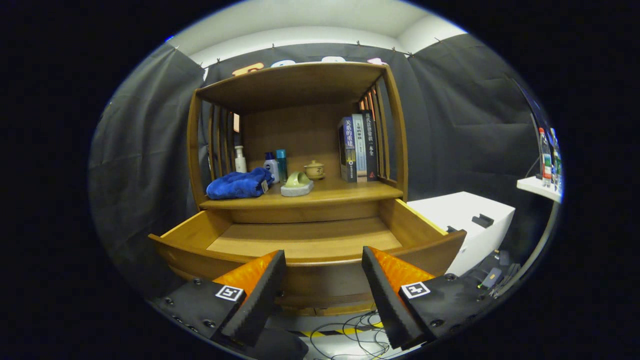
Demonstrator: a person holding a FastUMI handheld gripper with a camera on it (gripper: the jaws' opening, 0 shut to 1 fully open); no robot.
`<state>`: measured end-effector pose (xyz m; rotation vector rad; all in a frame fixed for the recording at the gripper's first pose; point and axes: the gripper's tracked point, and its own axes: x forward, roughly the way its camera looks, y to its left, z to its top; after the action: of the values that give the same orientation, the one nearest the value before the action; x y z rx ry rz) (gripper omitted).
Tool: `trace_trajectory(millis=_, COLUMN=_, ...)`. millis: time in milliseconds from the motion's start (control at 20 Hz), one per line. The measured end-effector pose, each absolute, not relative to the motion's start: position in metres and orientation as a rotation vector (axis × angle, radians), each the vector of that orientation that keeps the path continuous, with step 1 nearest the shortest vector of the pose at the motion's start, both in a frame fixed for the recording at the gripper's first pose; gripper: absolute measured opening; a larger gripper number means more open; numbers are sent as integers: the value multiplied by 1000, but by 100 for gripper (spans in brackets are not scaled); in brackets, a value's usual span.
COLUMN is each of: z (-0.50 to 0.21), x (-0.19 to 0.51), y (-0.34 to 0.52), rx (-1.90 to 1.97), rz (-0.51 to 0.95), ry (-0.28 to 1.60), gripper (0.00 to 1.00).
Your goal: Pull open the drawer, take out the items inside it, and place them on the countertop above the cabinet.
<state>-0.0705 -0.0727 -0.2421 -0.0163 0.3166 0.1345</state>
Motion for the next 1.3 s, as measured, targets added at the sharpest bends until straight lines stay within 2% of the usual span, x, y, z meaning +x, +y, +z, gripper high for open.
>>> trace_trajectory(millis=300, z=-272, x=-72, y=-80, rx=-47, rz=118, ry=377, gripper=99)
trace_trajectory(millis=700, z=-278, x=-58, y=-70, rx=-39, rz=131, ry=398, gripper=98)
trace_trajectory(millis=1300, z=-280, x=-2, y=-62, rx=-30, rz=126, ry=405, gripper=98)
